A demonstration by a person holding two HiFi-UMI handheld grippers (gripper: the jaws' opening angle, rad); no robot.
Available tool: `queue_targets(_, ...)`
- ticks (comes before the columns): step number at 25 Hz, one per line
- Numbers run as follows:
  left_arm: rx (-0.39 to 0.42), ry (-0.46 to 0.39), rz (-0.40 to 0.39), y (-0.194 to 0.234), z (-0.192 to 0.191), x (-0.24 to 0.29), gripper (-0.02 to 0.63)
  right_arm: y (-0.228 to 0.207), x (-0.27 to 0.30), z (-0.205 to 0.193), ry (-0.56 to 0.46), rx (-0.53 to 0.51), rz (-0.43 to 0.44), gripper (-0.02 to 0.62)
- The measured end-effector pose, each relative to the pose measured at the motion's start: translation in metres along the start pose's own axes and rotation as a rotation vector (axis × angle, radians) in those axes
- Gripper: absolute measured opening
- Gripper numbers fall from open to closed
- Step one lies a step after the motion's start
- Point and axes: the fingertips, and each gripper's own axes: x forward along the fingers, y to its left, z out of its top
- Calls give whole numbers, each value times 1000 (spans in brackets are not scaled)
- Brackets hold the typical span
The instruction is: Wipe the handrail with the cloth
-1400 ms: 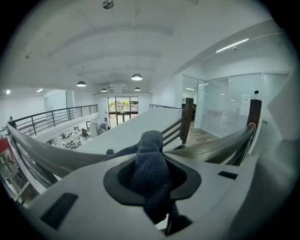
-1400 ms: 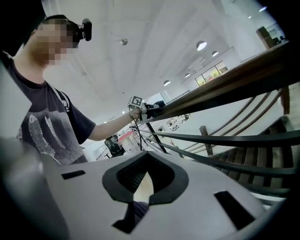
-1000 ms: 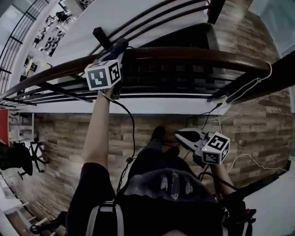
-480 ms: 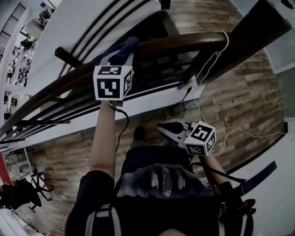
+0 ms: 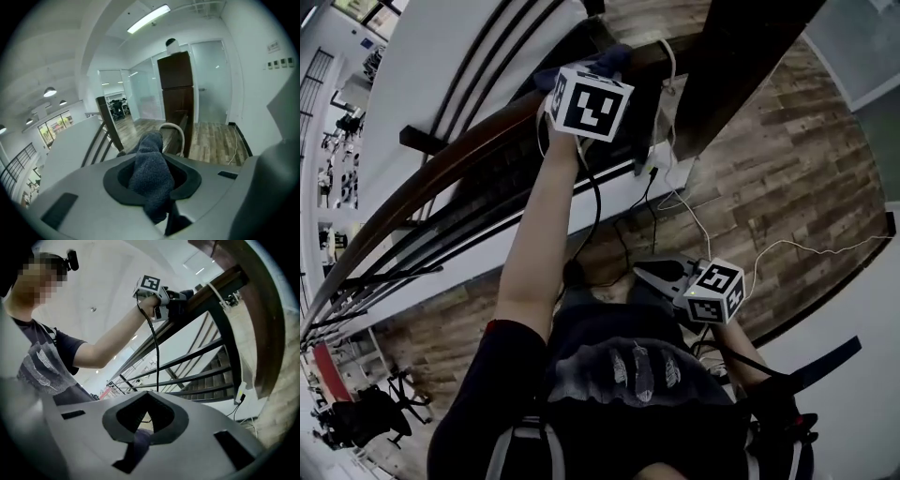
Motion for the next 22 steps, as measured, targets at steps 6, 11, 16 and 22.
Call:
queue_targets(6,98,-33,-37,-57,47,43,95,-28,-41,-11,-78,86,-94,3)
queue_targets(11,-84,-401,-98,-70,31,-38,95,-44,-56,-16,-124,129,-158,3)
queue_targets(16,-332,-248,-154,-76,-92,2,95,-52,-48,-22,-111,179,-186,3)
queue_targets(22,-481,-137,-49,-43,-139,117,95,-56,-44,-44,-35,206,-255,3)
